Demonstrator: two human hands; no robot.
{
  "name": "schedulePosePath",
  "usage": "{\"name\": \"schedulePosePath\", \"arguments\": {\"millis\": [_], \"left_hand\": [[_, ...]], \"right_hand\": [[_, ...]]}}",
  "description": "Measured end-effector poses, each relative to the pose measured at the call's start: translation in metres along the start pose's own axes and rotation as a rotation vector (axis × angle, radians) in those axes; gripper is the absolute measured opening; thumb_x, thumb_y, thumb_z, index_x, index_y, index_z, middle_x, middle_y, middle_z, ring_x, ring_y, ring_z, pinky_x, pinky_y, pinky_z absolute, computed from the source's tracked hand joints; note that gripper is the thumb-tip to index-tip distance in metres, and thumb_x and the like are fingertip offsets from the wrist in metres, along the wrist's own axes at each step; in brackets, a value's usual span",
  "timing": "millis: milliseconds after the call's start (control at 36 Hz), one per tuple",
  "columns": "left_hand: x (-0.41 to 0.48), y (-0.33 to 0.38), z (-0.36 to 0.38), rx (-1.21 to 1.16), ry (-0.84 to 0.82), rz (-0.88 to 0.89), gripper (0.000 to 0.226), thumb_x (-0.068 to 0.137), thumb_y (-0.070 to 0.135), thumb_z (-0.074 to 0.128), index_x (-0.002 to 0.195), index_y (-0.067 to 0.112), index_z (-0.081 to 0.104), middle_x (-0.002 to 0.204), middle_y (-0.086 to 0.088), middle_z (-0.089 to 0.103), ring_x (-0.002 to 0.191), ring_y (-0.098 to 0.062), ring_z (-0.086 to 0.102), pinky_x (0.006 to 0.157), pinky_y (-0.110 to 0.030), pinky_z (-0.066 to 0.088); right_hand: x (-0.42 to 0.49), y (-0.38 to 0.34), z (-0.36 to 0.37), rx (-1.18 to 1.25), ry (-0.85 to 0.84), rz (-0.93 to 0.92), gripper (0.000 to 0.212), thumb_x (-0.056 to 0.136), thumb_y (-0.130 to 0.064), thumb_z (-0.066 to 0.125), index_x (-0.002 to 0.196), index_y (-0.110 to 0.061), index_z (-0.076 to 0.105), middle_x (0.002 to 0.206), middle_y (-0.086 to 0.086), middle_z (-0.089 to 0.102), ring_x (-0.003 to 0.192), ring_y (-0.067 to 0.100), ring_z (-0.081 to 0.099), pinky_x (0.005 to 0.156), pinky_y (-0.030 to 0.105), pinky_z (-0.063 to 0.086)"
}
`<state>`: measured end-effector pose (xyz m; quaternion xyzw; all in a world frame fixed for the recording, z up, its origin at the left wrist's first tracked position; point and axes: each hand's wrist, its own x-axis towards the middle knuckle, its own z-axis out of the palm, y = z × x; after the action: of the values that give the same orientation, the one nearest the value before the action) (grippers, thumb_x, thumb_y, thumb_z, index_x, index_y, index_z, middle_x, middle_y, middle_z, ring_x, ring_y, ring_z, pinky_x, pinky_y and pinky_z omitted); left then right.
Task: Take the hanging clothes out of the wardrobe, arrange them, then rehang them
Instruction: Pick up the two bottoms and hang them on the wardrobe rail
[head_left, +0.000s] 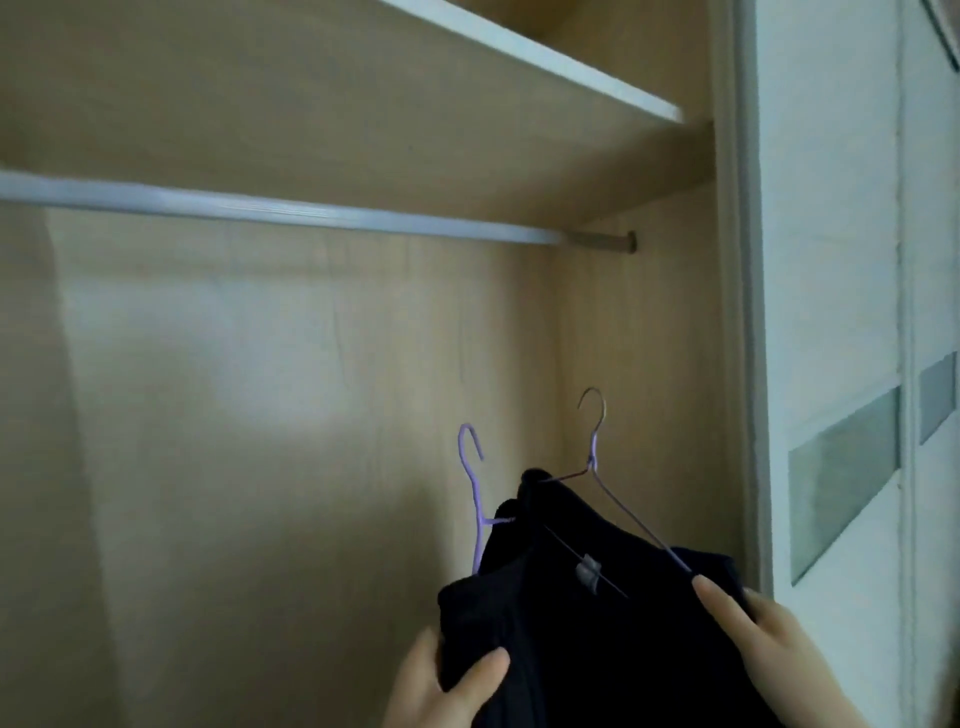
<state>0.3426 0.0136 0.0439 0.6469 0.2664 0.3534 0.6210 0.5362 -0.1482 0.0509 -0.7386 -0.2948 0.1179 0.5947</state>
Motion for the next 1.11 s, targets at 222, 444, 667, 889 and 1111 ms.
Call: {"name": "schedulePosePath", "arguments": {"millis": [222,444,667,889,1111], "left_hand": [[0.121,0.109,0.039,0.062,0.036,0.165,0.041,0.061,0.018,0.073,0.098,0.002,0.065,0.087,-0.014,0.075,0.082,-0.030,0.071,0.079,-0.041,0.055],[0.201,0.205,0.067,0.247,0.109,0.329,0.003,0.083,0.008,0.067,0.082,0.007,0.069,0.074,-0.007,0.071,0.065,-0.020,0.067,0.067,-0.028,0.053],[0.260,0.249,0.095,0.266,0.183,0.285,0.045,0.077,0.015,0.073,0.115,-0.006,0.059,0.106,-0.019,0.068,0.094,-0.032,0.067,0.088,-0.039,0.053],[0.298,0.227,0.111,0.329,0.243,0.203,0.048,0.081,0.013,0.071,0.119,-0.010,0.054,0.112,-0.019,0.064,0.102,-0.031,0.063,0.084,-0.032,0.047],[0.311,0.199,0.118,0.279,0.221,0.246,0.024,0.079,0.010,0.068,0.099,-0.002,0.064,0.102,-0.021,0.069,0.096,-0.035,0.066,0.094,-0.047,0.051]], "right_hand": [[0.152,-0.071,-0.011,0.187,-0.064,-0.192,0.043,0.091,-0.035,0.053,0.096,0.007,0.064,0.076,0.022,0.067,0.068,0.034,0.063,0.064,0.034,0.042],[0.241,-0.148,-0.025,0.356,-0.037,-0.320,0.046,0.093,-0.035,0.050,0.103,0.008,0.062,0.079,0.019,0.057,0.062,0.025,0.055,0.055,0.028,0.040],[0.293,-0.175,-0.028,0.299,-0.036,-0.361,0.032,0.094,-0.034,0.049,0.093,-0.006,0.063,0.077,0.010,0.064,0.070,0.023,0.061,0.061,0.029,0.045],[0.321,-0.155,-0.014,0.107,-0.028,-0.333,0.037,0.093,-0.036,0.050,0.091,-0.002,0.065,0.077,0.010,0.064,0.071,0.026,0.063,0.059,0.030,0.041],[0.325,-0.141,-0.008,0.128,-0.019,-0.347,0.034,0.092,-0.036,0.052,0.093,-0.005,0.065,0.083,0.009,0.067,0.082,0.031,0.068,0.063,0.030,0.045]]}}
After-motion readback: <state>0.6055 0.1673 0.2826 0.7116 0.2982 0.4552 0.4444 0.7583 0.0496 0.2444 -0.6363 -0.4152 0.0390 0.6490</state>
